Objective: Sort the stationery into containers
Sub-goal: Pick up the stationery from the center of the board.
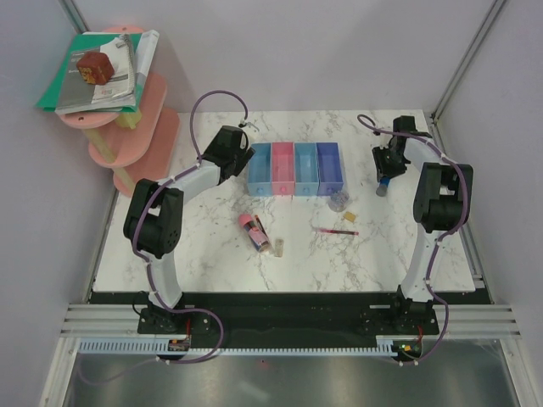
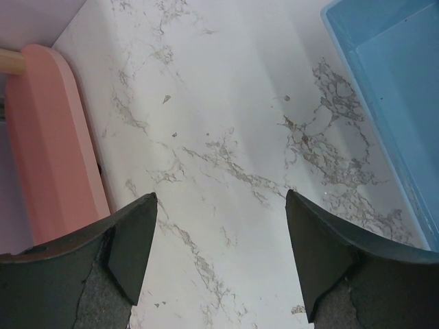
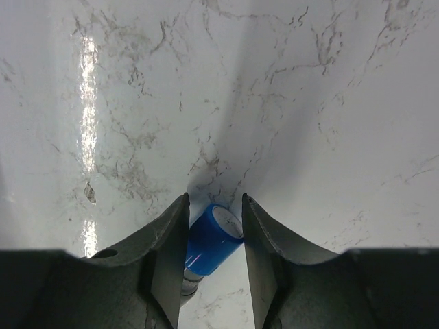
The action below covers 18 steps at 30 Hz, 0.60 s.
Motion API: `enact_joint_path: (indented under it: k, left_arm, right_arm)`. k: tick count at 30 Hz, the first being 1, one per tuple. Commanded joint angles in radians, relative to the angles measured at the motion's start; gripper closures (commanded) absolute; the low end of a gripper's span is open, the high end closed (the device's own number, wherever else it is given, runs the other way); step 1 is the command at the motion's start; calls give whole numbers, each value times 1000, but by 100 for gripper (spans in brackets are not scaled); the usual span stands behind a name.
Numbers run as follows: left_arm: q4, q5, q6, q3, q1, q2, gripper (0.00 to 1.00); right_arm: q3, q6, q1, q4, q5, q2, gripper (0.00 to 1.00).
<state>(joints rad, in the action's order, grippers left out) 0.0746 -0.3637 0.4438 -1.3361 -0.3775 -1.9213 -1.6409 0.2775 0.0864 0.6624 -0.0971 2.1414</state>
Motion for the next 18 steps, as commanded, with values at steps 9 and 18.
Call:
enact_joint_path:
  k: [9, 18]
  left_arm:
    - [-15, 12, 16, -3, -4, 47, 17]
    - [-13, 25, 12, 2, -4, 51, 17]
  right_arm:
    - [-13, 2, -10, 32, 42, -11, 48]
    - [56, -61, -7, 37, -13, -69, 34]
